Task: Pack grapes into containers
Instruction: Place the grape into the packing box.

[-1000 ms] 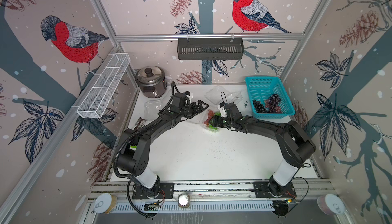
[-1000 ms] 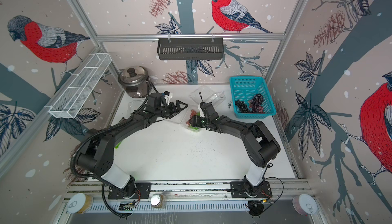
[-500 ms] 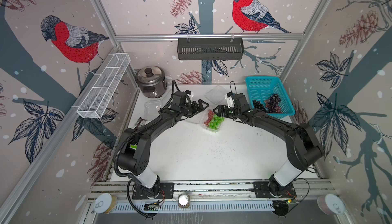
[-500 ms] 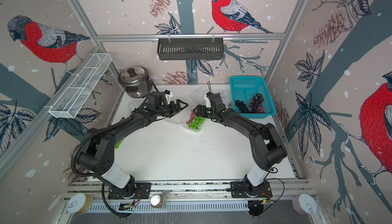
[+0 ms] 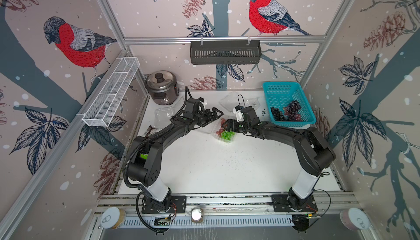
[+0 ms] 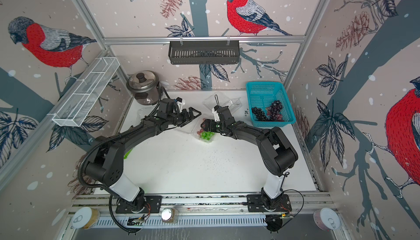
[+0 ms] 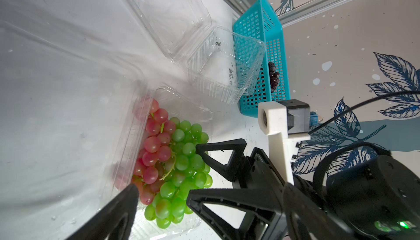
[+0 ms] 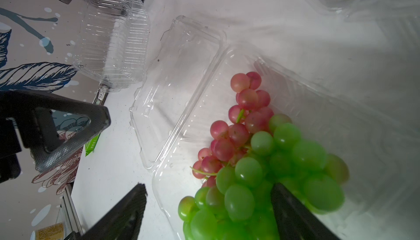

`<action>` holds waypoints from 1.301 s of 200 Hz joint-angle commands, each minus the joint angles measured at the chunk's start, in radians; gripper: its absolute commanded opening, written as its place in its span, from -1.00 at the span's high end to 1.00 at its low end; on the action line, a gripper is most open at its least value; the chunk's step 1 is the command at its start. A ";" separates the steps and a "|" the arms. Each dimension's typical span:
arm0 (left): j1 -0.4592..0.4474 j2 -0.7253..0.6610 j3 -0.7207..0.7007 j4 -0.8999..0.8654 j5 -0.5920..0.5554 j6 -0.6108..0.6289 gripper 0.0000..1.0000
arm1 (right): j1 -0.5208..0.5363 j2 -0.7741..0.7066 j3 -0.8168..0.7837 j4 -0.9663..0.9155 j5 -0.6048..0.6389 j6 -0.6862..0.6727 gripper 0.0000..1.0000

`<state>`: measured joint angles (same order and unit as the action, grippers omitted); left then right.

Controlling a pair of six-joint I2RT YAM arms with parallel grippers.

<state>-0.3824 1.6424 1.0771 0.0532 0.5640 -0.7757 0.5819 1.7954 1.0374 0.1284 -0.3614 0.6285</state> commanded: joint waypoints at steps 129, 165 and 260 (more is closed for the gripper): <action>0.017 -0.007 0.005 -0.045 -0.002 0.035 -0.95 | 0.003 -0.152 -0.016 -0.082 0.013 -0.023 -0.86; 0.041 -0.022 -0.009 -0.061 0.000 0.042 -0.95 | 0.026 -0.146 -0.097 -0.001 -0.010 0.001 -0.93; 0.042 -0.024 -0.031 -0.074 -0.004 0.051 -0.95 | -0.003 -0.009 -0.062 -0.002 -0.004 -0.005 -0.97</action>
<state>-0.3401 1.6184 1.0504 -0.0101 0.5564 -0.7395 0.5865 1.7611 0.9535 0.2119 -0.3843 0.6243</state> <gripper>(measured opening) 0.973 0.979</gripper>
